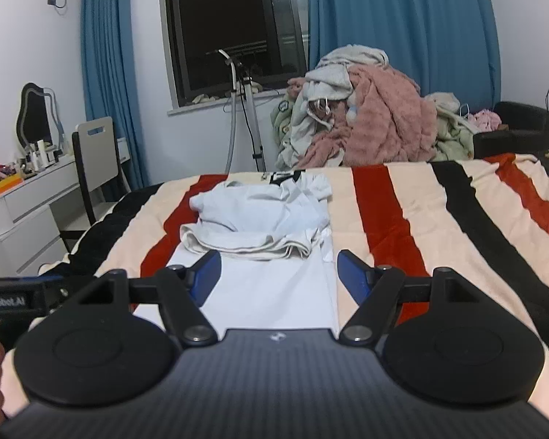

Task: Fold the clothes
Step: 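Grasp the folded edge of the shirt with both grippers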

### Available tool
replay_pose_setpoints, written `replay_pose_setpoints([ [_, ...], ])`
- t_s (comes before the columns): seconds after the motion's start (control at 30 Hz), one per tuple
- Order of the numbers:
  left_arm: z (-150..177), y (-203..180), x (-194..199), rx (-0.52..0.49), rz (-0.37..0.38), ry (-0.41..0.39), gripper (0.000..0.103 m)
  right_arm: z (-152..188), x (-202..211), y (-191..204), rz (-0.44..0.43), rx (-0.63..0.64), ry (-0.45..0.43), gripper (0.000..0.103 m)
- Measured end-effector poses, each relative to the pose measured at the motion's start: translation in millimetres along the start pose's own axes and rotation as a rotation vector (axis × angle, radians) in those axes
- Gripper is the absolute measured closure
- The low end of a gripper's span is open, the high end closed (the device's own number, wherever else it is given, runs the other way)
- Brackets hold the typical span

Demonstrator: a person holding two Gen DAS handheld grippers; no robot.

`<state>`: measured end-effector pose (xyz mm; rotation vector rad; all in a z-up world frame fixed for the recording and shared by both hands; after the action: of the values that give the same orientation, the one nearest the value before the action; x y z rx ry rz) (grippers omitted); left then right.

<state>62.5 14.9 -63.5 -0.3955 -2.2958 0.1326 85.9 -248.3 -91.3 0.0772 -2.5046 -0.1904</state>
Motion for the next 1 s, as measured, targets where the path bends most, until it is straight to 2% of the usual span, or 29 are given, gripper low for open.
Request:
replay_pose_setpoints([
  [0.17, 4.5, 5.7, -17.7, 0.047, 0.029, 0.069, 0.023, 1.8, -5.9, -1.1, 0.015, -0.021, 0.022, 0.031],
  [0.33, 7.4, 14.4, -39.8, 0.123, 0.066, 0.152, 0.023, 4.7, -19.3, -10.7, 0.006, -0.091, 0.085, 0.031],
  [0.47, 10.3, 27.5, -59.3, 0.237, 0.147, 0.231, 0.023, 10.1, -34.6, -33.2, -0.098, -0.263, 0.186, 0.030],
  [0.67, 18.6, 50.7, -88.6, 0.451, 0.306, 0.311, 0.023, 39.5, -67.6, -72.8, -0.365, -0.677, 0.369, 0.030],
  [0.77, 22.0, 61.6, -106.6, 0.566, 0.371, 0.343, 0.024, 57.4, -83.1, -80.3, -0.466, -0.840, 0.430, 0.030],
  [0.87, 23.1, 68.8, -120.5, 0.658, 0.394, 0.340, 0.025, 62.9, -94.5, -75.9, -0.487, -0.871, 0.449, 0.031],
  [0.93, 21.5, 73.0, -127.3, 0.694, 0.406, 0.318, 0.026, 60.5, -103.7, -72.9, -0.484, -0.872, 0.436, 0.036],
  [1.0, 19.6, 75.1, -133.3, 0.715, 0.418, 0.287, 0.029, 60.5, -112.3, -73.9, -0.475, -0.897, 0.405, 0.037],
])
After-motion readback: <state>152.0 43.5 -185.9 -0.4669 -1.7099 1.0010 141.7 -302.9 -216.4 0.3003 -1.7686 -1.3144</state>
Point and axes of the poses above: each gripper's, at about its wrist camera, not at the fingertips, and x roughly against the way its jaws point, y to its left, z to its underside, the point moved 1 cm from there along -x, roughly the way its jaws point, and after that the axes turned 15 degrees about y, right-handed, at the moved point
